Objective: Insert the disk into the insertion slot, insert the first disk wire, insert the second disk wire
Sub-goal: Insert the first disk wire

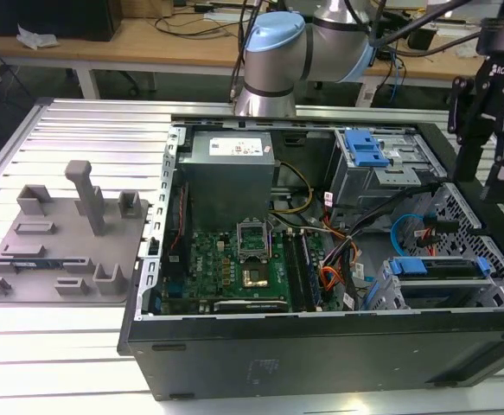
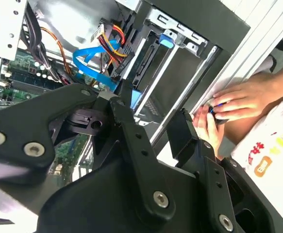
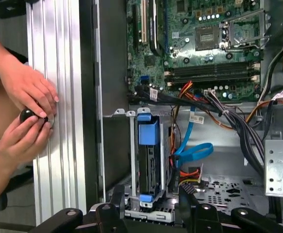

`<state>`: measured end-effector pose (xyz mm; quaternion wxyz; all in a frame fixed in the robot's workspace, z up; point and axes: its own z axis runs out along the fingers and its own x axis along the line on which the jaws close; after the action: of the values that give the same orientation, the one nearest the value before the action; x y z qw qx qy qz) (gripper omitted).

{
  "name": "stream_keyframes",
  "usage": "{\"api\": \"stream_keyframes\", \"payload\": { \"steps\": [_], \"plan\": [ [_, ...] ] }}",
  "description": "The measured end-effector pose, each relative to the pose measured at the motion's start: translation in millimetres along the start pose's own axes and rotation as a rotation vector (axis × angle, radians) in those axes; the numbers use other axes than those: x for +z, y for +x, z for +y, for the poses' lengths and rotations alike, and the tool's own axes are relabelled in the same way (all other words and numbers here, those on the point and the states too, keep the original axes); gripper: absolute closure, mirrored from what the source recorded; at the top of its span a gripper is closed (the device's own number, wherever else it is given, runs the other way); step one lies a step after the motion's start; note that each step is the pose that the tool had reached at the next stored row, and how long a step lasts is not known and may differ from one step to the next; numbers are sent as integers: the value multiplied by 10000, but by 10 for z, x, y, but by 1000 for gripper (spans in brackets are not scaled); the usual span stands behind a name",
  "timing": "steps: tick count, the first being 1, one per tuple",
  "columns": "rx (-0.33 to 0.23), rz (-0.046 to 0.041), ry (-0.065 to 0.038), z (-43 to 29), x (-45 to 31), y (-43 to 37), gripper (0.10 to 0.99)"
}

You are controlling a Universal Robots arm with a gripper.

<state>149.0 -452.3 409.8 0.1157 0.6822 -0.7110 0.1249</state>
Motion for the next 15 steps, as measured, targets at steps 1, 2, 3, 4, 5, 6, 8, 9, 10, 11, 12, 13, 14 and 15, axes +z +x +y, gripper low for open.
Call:
{"api": "stream_keyframes", "payload": {
  "steps": [1, 2, 3, 4, 5, 6, 8, 9, 10, 11, 12, 13, 14, 15],
  "plan": [
    [126, 8, -43, 0, 7, -2, 525],
    [265, 18, -91, 0, 14, -5, 525],
    [393, 27, -135, 0, 21, -7, 525],
    [569, 47, -196, 1, 32, -11, 525],
    [608, 84, -207, 2, 37, -15, 525],
    [619, 165, -205, 2, 41, -27, 525],
    [622, 382, -189, -6, 47, -65, 525],
    [621, 471, -182, -10, 49, -83, 525],
    [622, 568, -176, -13, 61, -107, 525],
    [622, 604, -173, -15, 71, -116, 525],
    [622, 625, -172, -19, 83, -122, 525],
    [622, 639, -171, -26, 101, -130, 525],
    [622, 645, -170, -34, 117, -136, 525],
    [623, 649, -169, -41, 130, -141, 525]
  ]
}}
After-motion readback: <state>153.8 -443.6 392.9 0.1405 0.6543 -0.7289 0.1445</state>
